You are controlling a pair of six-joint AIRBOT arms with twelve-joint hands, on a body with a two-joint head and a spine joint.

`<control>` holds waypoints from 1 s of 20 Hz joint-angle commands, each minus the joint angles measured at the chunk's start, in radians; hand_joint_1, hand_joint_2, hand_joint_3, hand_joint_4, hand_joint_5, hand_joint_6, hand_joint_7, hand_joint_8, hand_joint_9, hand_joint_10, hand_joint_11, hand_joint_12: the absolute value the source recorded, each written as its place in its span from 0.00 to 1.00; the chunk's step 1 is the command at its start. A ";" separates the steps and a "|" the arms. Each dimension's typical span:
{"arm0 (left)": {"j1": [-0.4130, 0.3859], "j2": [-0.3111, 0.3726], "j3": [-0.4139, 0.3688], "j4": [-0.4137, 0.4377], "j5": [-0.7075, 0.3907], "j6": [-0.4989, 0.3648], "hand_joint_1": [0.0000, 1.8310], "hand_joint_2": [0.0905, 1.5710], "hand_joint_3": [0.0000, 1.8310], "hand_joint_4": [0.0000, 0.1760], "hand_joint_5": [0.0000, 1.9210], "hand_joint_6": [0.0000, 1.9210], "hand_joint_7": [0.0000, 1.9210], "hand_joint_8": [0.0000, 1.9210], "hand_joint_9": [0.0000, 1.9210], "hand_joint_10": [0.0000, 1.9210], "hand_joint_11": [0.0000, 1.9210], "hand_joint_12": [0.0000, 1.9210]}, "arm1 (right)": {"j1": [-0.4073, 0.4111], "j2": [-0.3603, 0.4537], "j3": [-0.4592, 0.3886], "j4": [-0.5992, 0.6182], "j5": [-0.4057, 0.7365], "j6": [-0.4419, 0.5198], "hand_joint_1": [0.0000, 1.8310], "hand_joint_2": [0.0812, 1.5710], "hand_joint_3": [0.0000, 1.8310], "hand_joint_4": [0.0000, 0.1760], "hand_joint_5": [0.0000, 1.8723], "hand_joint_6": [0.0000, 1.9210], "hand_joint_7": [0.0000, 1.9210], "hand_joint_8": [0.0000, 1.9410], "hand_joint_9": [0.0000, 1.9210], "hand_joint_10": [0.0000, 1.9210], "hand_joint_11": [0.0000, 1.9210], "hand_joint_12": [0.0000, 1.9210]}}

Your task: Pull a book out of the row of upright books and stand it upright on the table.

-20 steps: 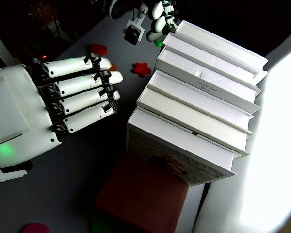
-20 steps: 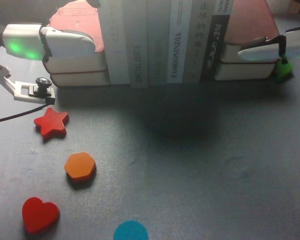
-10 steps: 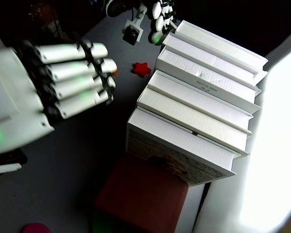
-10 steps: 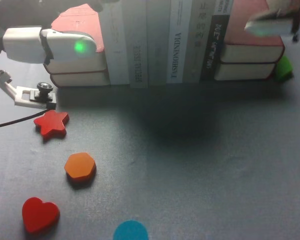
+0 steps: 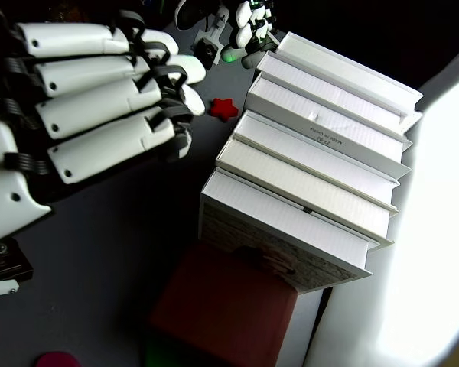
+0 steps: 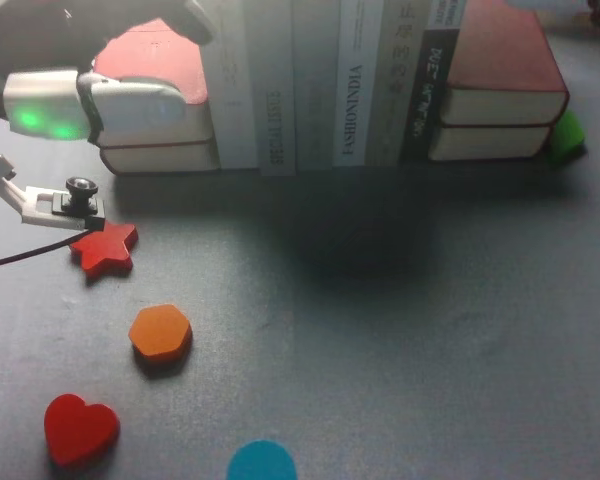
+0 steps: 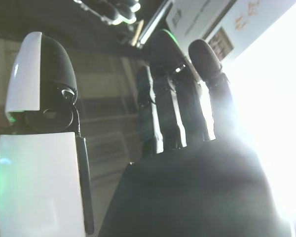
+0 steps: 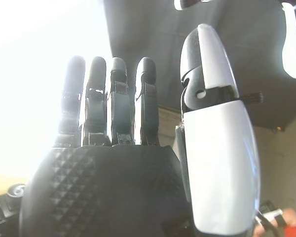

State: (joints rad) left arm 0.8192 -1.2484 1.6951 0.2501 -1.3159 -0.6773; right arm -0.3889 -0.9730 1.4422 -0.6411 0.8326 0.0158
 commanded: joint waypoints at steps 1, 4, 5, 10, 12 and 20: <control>-0.011 0.000 -0.002 -0.071 -0.108 -0.009 0.72 0.65 0.02 0.00 0.27 0.01 0.28 0.00 0.26 0.56 0.05 0.79 | 0.019 -0.004 0.006 0.054 0.060 0.006 0.52 0.64 0.00 0.49 0.26 0.01 0.18 0.01 0.03 0.44 0.00 0.82; -0.011 -0.001 -0.003 -0.070 -0.109 -0.009 0.69 0.63 0.01 0.00 0.27 0.00 0.27 0.00 0.26 0.55 0.03 0.76 | 0.030 -0.022 0.035 0.043 0.010 0.005 0.39 0.68 0.01 0.73 0.25 0.00 0.16 0.00 0.01 0.30 0.00 0.73; -0.011 -0.001 -0.004 -0.070 -0.109 -0.009 0.68 0.63 0.01 0.00 0.27 0.00 0.27 0.00 0.27 0.55 0.03 0.74 | 0.042 -0.028 0.045 0.031 -0.013 0.005 0.38 0.68 0.01 0.77 0.24 0.00 0.14 0.00 0.01 0.26 0.00 0.68; -0.016 -0.006 -0.004 -0.063 -0.111 -0.009 0.68 0.61 0.00 0.00 0.26 0.00 0.26 0.00 0.28 0.53 0.01 0.77 | 0.090 -0.069 0.094 -0.047 -0.110 0.005 0.39 0.68 0.00 0.80 0.26 0.00 0.08 0.00 0.00 0.15 0.00 0.82; -0.019 -0.007 -0.004 -0.060 -0.110 -0.009 0.66 0.61 0.00 0.00 0.27 0.01 0.27 0.00 0.29 0.54 0.00 0.78 | 0.098 -0.082 0.105 -0.067 -0.129 0.005 0.39 0.69 0.00 0.60 0.26 0.00 0.10 0.00 0.00 0.13 0.00 0.83; -0.026 -0.009 -0.005 -0.048 -0.112 -0.009 0.64 0.62 0.00 0.09 0.27 0.01 0.24 0.01 0.29 0.48 0.00 0.62 | 0.119 -0.141 0.151 -0.120 -0.173 0.008 0.33 0.72 0.00 0.94 0.22 0.00 0.01 0.00 0.01 0.00 0.00 0.20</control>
State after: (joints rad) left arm 0.8059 -1.2514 1.6939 0.2615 -1.3224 -0.6781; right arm -0.2890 -1.1172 1.5875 -0.8234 0.5884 0.0196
